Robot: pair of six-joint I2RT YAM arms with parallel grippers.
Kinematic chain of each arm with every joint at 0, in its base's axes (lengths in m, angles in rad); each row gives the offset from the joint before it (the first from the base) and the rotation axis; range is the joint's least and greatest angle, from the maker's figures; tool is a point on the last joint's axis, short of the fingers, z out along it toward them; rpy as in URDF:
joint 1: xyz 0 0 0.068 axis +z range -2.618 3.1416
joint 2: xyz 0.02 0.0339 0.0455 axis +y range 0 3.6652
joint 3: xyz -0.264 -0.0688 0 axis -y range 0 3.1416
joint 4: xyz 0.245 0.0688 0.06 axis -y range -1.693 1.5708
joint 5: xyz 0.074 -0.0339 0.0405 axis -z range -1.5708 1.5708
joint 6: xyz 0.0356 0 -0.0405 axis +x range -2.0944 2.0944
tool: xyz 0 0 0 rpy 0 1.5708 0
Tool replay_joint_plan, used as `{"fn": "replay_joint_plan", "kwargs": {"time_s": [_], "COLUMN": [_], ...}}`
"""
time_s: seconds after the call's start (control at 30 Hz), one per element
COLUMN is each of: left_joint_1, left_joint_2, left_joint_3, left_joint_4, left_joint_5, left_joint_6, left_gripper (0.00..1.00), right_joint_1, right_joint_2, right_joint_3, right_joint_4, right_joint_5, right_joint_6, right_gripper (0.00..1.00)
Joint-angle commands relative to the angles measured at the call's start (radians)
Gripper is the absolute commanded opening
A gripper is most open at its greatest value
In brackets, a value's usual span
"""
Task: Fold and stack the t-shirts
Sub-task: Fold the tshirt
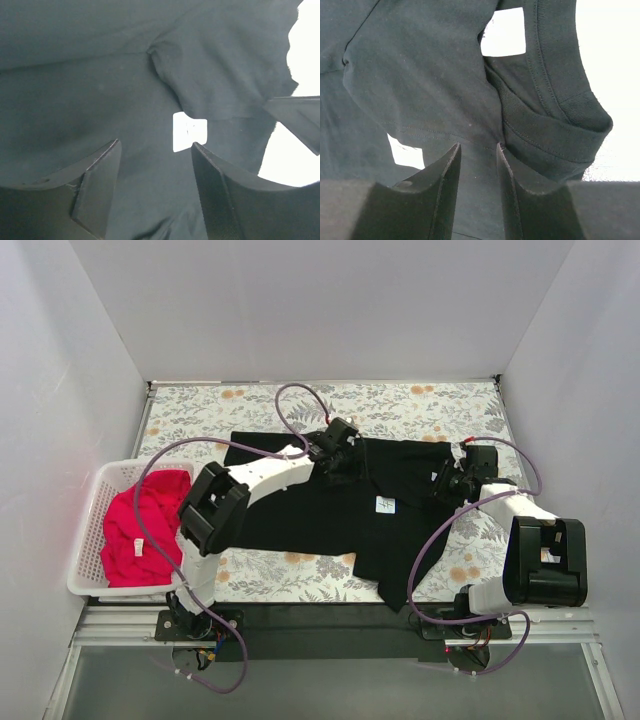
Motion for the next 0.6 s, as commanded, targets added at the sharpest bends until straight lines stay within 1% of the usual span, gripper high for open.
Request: {"fn": "replay_joint_plan", "kwargs": {"time_s": [0.0, 0.07, 0.2, 0.23, 0.3, 0.47, 0.57], "left_joint_1": [-0.024, -0.04, -0.06, -0.063, -0.066, -0.074, -0.084], "left_joint_2": [0.048, 0.081, 0.159, 0.17, 0.196, 0.242, 0.254], "left_joint_3": [0.083, 0.118, 0.178, 0.188, 0.212, 0.249, 0.261], "left_joint_4": [0.02, 0.02, 0.02, 0.02, 0.02, 0.02, 0.02], "left_joint_5": [-0.033, -0.033, -0.031, -0.06, -0.06, -0.046, -0.046], "left_joint_6": [-0.035, -0.045, -0.045, -0.041, -0.041, -0.039, -0.042], "left_gripper": [0.56, 0.53, 0.51, 0.51, 0.5, 0.45, 0.43], "right_joint_1": [-0.002, -0.002, -0.002, -0.002, -0.002, -0.002, -0.002], "right_joint_2": [0.001, 0.013, 0.021, 0.023, 0.026, 0.036, 0.037], "right_joint_3": [-0.003, -0.009, -0.021, -0.024, -0.026, -0.023, -0.024], "right_joint_4": [0.017, 0.017, 0.017, 0.017, 0.019, 0.025, 0.024], "right_joint_5": [0.012, 0.014, 0.02, 0.02, 0.016, -0.003, 0.0], "right_joint_6": [-0.014, 0.001, 0.008, 0.005, 0.003, 0.006, 0.008], "right_gripper": [0.41, 0.4, 0.4, 0.4, 0.4, 0.38, 0.37]}}
